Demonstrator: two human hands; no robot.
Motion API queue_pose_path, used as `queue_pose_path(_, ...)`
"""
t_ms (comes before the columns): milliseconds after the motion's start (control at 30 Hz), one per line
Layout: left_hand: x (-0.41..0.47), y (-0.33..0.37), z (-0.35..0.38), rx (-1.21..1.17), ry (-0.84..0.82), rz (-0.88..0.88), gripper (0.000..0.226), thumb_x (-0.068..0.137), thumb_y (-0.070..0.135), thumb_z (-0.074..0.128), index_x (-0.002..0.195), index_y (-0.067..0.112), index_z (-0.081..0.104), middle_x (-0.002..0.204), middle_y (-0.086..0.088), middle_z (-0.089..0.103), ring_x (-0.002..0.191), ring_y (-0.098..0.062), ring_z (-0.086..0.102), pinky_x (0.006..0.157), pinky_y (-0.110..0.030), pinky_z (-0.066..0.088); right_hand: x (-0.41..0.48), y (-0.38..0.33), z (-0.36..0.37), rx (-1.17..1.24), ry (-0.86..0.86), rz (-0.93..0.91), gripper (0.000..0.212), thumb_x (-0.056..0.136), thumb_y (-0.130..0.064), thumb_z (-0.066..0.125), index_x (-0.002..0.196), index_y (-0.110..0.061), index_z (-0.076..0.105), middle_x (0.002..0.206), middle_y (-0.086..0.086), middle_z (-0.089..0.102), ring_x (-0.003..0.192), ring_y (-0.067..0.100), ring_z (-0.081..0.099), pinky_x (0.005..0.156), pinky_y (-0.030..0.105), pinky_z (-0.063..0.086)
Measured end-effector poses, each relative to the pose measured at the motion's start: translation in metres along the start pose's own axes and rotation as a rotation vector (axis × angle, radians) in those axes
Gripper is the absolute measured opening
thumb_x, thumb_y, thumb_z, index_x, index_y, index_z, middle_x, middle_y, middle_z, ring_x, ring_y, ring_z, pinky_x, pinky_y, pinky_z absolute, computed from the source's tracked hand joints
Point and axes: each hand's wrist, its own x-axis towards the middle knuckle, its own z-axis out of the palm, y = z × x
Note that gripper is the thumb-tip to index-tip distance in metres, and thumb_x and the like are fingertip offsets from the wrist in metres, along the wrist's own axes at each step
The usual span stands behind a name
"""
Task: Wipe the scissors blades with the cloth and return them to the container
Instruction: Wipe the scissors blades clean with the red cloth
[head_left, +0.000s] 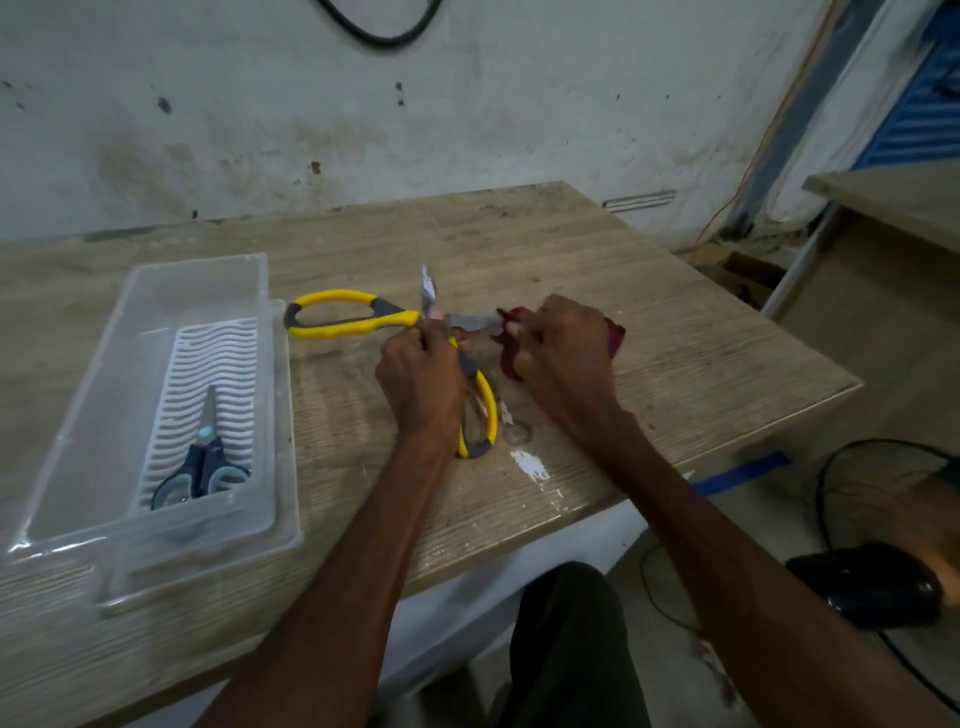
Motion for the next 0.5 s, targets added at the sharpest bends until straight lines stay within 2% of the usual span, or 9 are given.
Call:
queue_pose_path(67,0.001,0.000,0.001,0.035,0.004,0.005,0.049,0.101,0.034,0.038,0.099,-0.006,0.068,0.107,-0.026,0.063,0.105,-0.040,0.054,0.084,-0.036,0.031,0.000,0.004,-0.010,0.047,0.081,0.078,0.022,0.088,-0.025,0.056,0.085,-0.010,0.073,0.076,0.015,0.061,0.072,0.030,0.058,0.066,0.033,0.038)
queue_pose_path(133,0.001,0.000,0.002,0.013,0.004,-0.010,0.051,0.100,0.038,0.038,0.096,-0.003,0.069,0.104,-0.023,0.065,0.102,-0.038,0.056,0.082,-0.037,0.038,-0.004,0.006,-0.015,0.051,0.072,0.137,0.020,0.092,-0.030,0.055,0.099,-0.022,0.072,0.094,0.011,0.062,0.093,0.028,0.055,0.080,0.038,0.042)
queue_pose_path(200,0.001,0.000,0.003,-0.022,-0.006,-0.020,0.055,0.099,0.044,0.039,0.086,0.000,0.069,0.092,-0.018,0.067,0.094,-0.035,0.059,0.077,-0.035,0.041,-0.005,0.006,-0.015,0.085,0.040,0.167,0.016,0.091,-0.031,0.058,0.097,-0.024,0.072,0.119,0.013,0.056,0.114,0.028,0.046,0.092,0.041,0.040)
queue_pose_path(233,0.001,0.000,0.003,-0.053,-0.014,-0.036,0.056,0.097,0.048,0.039,0.080,0.003,0.068,0.084,-0.014,0.067,0.087,-0.031,0.060,0.073,-0.034,0.041,-0.004,0.003,-0.015,0.089,0.042,0.166,0.015,0.090,-0.031,0.060,0.094,-0.023,0.072,0.125,0.013,0.054,0.117,0.028,0.044,0.094,0.040,0.038)
queue_pose_path(300,0.000,0.002,0.002,-0.091,-0.023,-0.054,0.058,0.094,0.054,0.041,0.070,0.008,0.065,0.071,-0.006,0.063,0.076,-0.024,0.058,0.068,-0.030,0.038,0.000,-0.006,-0.012,0.078,0.015,0.120,0.015,0.087,-0.032,0.062,0.090,-0.020,0.071,0.111,0.010,0.062,0.107,0.027,0.051,0.088,0.038,0.041)
queue_pose_path(400,0.000,0.001,0.002,-0.077,-0.021,-0.047,0.052,0.095,0.052,0.040,0.070,0.012,0.062,0.073,-0.002,0.059,0.075,-0.019,0.052,0.067,-0.026,0.032,0.006,-0.023,-0.007,0.067,-0.055,0.042,0.019,0.081,-0.033,0.064,0.084,-0.015,0.067,0.081,0.006,0.068,0.080,0.030,0.062,0.077,0.042,0.047)
queue_pose_path(500,0.001,0.001,0.001,-0.063,-0.025,-0.033,0.053,0.097,0.050,0.037,0.075,0.011,0.064,0.082,-0.008,0.064,0.079,-0.022,0.054,0.067,-0.027,0.032,0.016,-0.036,0.000,0.067,-0.012,0.013,0.013,0.080,-0.023,0.063,0.082,-0.010,0.066,0.078,0.009,0.066,0.074,0.032,0.061,0.072,0.041,0.046)
